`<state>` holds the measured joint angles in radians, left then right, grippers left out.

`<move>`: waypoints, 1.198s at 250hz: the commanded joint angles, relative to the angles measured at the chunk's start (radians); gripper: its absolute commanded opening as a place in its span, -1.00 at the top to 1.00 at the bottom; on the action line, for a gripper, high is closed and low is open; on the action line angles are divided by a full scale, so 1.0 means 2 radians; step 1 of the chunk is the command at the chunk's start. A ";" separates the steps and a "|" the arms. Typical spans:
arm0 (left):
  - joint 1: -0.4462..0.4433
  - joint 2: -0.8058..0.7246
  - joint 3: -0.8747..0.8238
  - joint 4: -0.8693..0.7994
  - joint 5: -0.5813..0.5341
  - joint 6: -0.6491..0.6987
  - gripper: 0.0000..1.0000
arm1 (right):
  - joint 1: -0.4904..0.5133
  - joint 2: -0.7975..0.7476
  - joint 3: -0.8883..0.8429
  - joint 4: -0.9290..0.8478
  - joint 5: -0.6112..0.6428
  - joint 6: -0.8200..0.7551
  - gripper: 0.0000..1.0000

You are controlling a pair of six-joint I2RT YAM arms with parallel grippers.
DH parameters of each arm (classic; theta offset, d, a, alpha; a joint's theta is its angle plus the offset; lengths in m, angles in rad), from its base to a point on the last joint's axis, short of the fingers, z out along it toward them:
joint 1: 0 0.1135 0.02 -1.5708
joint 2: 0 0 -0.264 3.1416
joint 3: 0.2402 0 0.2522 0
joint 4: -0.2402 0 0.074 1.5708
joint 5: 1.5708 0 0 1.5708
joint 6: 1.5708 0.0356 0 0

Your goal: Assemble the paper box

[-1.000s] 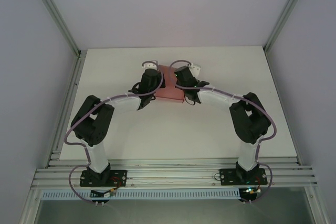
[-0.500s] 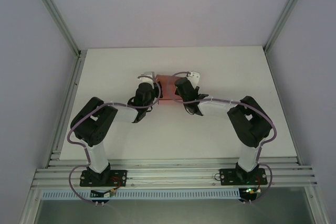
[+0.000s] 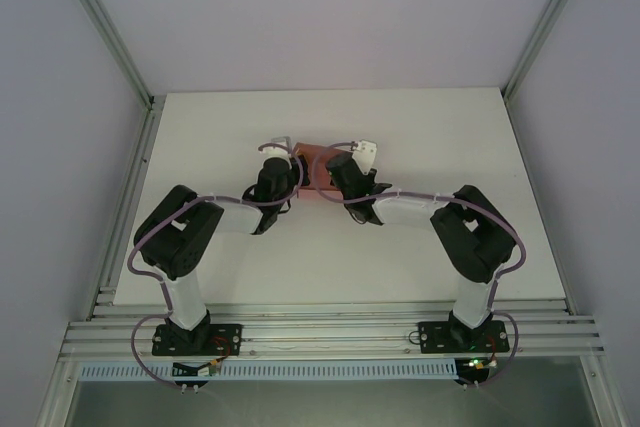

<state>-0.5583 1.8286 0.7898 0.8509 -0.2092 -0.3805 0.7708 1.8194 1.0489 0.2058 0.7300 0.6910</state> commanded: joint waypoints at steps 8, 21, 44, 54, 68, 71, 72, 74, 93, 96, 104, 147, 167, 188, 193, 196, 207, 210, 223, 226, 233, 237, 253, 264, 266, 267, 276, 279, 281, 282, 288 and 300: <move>-0.030 0.019 -0.074 0.064 0.085 0.020 0.90 | 0.038 -0.013 -0.044 0.090 -0.068 -0.032 1.00; -0.030 0.025 -0.107 0.115 0.098 0.027 0.86 | 0.042 -0.019 -0.066 0.119 -0.059 -0.043 1.00; -0.030 0.038 -0.152 0.203 0.104 0.028 0.77 | 0.047 -0.027 -0.101 0.169 -0.049 -0.066 1.00; -0.030 0.043 -0.163 0.233 0.107 0.027 0.71 | 0.048 -0.030 -0.111 0.181 -0.048 -0.076 1.00; -0.030 0.043 -0.163 0.234 0.109 0.021 0.67 | 0.048 -0.032 -0.117 0.180 -0.043 -0.072 1.00; -0.030 0.043 -0.161 0.231 0.114 0.022 0.66 | 0.049 -0.032 -0.119 0.181 -0.042 -0.072 1.00; -0.030 0.043 -0.160 0.230 0.115 0.022 0.66 | 0.049 -0.032 -0.120 0.182 -0.042 -0.073 1.00; -0.030 0.042 -0.160 0.229 0.118 0.022 0.65 | 0.049 -0.032 -0.120 0.183 -0.043 -0.074 1.00; -0.030 0.035 -0.155 0.218 0.134 0.019 0.52 | 0.050 -0.033 -0.123 0.182 -0.034 -0.085 1.00; -0.030 0.033 -0.156 0.216 0.135 0.019 0.50 | 0.050 -0.033 -0.123 0.180 -0.031 -0.087 1.00; -0.031 0.024 -0.159 0.211 0.130 0.019 0.39 | 0.050 -0.034 -0.123 0.177 -0.020 -0.093 1.00; -0.031 -0.059 -0.144 0.056 0.067 0.041 -0.17 | 0.050 -0.035 -0.129 0.176 -0.003 -0.106 1.00; -0.031 -0.091 -0.132 -0.023 0.055 0.043 -0.55 | 0.050 -0.033 -0.133 0.178 -0.005 -0.104 1.00; -0.031 -0.117 -0.129 -0.086 0.026 0.034 -0.89 | 0.050 -0.034 -0.141 0.180 -0.005 -0.104 1.00; -0.031 -0.124 -0.131 -0.097 0.017 0.034 -0.95 | 0.051 -0.035 -0.143 0.181 -0.005 -0.105 1.00; -0.031 -0.127 -0.133 -0.102 0.009 0.034 -0.99 | 0.051 -0.035 -0.144 0.181 -0.004 -0.105 1.00; -0.030 -0.138 -0.139 -0.118 -0.013 0.033 -0.99 | 0.051 -0.035 -0.149 0.185 -0.004 -0.108 1.00; -0.030 -0.141 -0.141 -0.123 -0.018 0.033 -0.99 | 0.051 -0.034 -0.151 0.187 -0.004 -0.108 1.00; -0.030 -0.159 -0.149 -0.145 -0.031 0.034 -0.99 | 0.051 -0.033 -0.155 0.190 -0.005 -0.111 1.00; -0.031 -0.163 -0.151 -0.150 -0.031 0.034 -1.00 | 0.051 -0.032 -0.155 0.190 -0.005 -0.112 1.00; -0.031 -0.176 -0.153 -0.164 -0.032 0.036 -1.00 | 0.051 -0.031 -0.156 0.188 -0.005 -0.111 1.00; -0.031 -0.184 -0.155 -0.173 -0.035 0.034 -0.99 | 0.051 -0.031 -0.156 0.187 -0.006 -0.110 1.00; -0.031 -0.217 -0.164 -0.202 -0.037 0.025 -1.00 | 0.051 -0.028 -0.158 0.187 -0.008 -0.109 1.00; -0.031 -0.241 -0.168 -0.225 -0.036 0.012 -1.00 | 0.051 -0.027 -0.159 0.186 -0.008 -0.108 1.00; -0.030 -0.246 -0.168 -0.230 -0.036 0.010 -0.99 | 0.051 -0.027 -0.159 0.186 -0.008 -0.108 1.00; -0.030 -0.249 -0.168 -0.232 -0.035 0.009 -0.99 | 0.051 -0.027 -0.159 0.187 -0.008 -0.109 1.00; -0.031 -0.271 -0.166 -0.257 -0.029 0.006 -1.00 | 0.051 -0.025 -0.159 0.186 -0.006 -0.109 1.00; -0.030 -0.280 -0.164 -0.267 -0.026 0.005 -0.99 | 0.051 -0.025 -0.159 0.185 -0.006 -0.109 1.00; -0.030 -0.285 -0.163 -0.274 -0.024 0.005 -1.00 | 0.051 -0.025 -0.159 0.185 -0.006 -0.109 1.00; -0.031 -0.288 -0.162 -0.277 -0.023 0.005 -1.00 | 0.051 -0.025 -0.159 0.186 -0.006 -0.110 1.00; -0.031 -0.305 -0.157 -0.297 -0.020 0.003 -1.00 | 0.051 -0.025 -0.158 0.186 -0.006 -0.112 1.00; -0.031 -0.342 -0.139 -0.354 -0.021 0.001 -0.99 | 0.051 -0.025 -0.158 0.186 -0.006 -0.113 1.00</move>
<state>-0.6140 1.2926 0.4625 0.4046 -0.2459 -0.3450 0.8654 1.7634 0.7559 0.6147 0.7479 0.4805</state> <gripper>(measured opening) 0.997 0.058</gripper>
